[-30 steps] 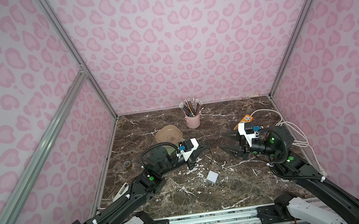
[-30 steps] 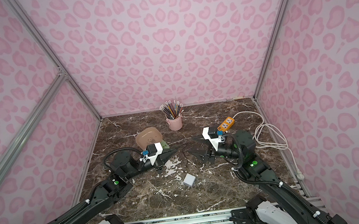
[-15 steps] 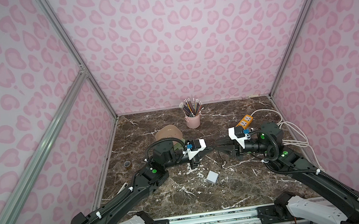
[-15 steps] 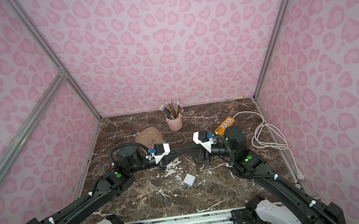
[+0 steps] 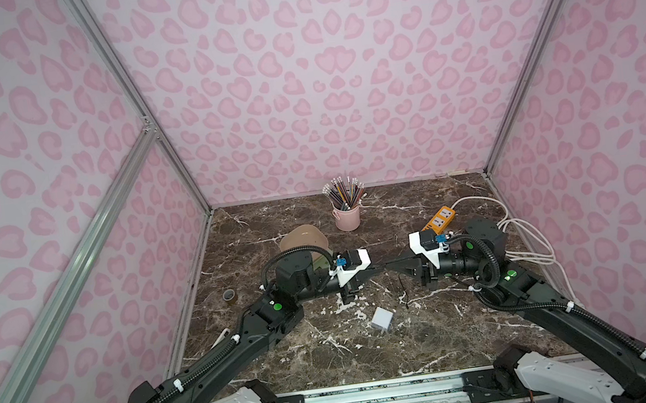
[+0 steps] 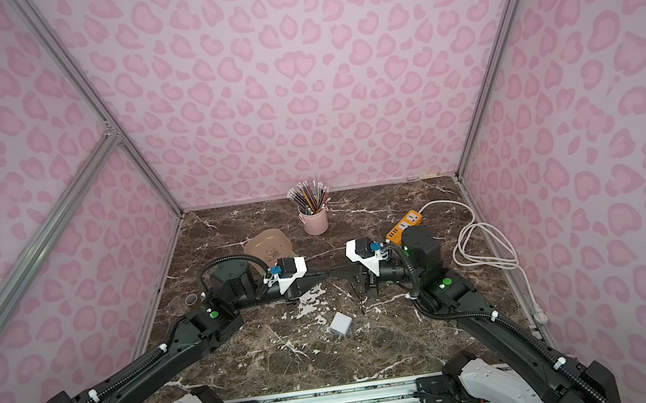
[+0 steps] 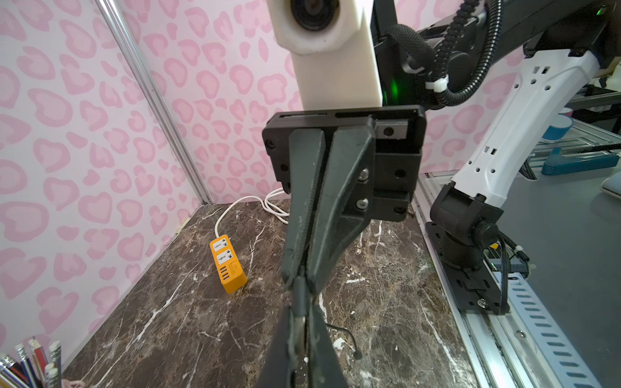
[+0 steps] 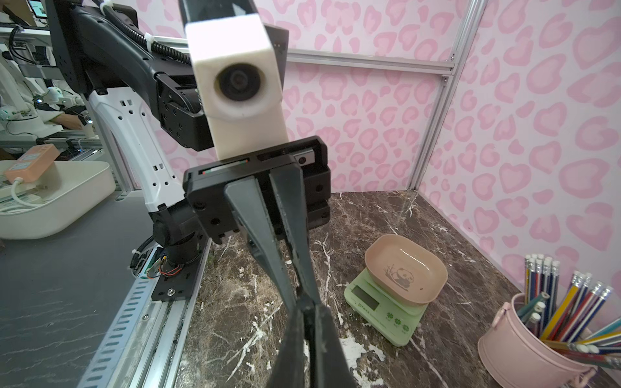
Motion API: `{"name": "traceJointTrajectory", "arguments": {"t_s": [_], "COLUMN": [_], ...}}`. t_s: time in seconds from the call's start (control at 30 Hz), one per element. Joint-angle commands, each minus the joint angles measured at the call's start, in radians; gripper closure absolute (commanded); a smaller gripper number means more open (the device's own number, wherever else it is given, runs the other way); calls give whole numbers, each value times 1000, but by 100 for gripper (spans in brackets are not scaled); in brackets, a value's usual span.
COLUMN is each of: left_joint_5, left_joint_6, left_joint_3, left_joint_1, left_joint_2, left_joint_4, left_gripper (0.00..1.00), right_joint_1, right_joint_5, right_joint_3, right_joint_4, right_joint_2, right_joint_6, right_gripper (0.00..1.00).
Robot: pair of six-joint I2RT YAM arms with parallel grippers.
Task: Charge the electronic scale
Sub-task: Pick up the charging cable from the center of the board.
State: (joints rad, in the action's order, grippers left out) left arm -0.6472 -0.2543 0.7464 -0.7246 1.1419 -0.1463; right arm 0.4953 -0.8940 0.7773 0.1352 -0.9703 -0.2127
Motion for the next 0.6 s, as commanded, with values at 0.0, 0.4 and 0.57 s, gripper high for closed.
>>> {"name": "traceJointTrajectory", "arguments": {"t_s": [0.0, 0.4, 0.57], "left_joint_5": [36, 446, 642], "left_joint_6": [44, 348, 428], "left_joint_3": [-10, -235, -263], "left_joint_1": [-1, -26, -163], "left_joint_2": [-13, -85, 6], "left_joint_4": [-93, -275, -215], "left_gripper": [77, 7, 7], "right_joint_1": [0, -265, -306], "right_joint_5": [67, 187, 218], "right_joint_3": [-3, -98, -131], "right_joint_4": [35, 116, 39], "right_joint_2": [7, 61, 107], "right_joint_6": [41, 503, 589], "right_gripper": [100, 100, 100]}}
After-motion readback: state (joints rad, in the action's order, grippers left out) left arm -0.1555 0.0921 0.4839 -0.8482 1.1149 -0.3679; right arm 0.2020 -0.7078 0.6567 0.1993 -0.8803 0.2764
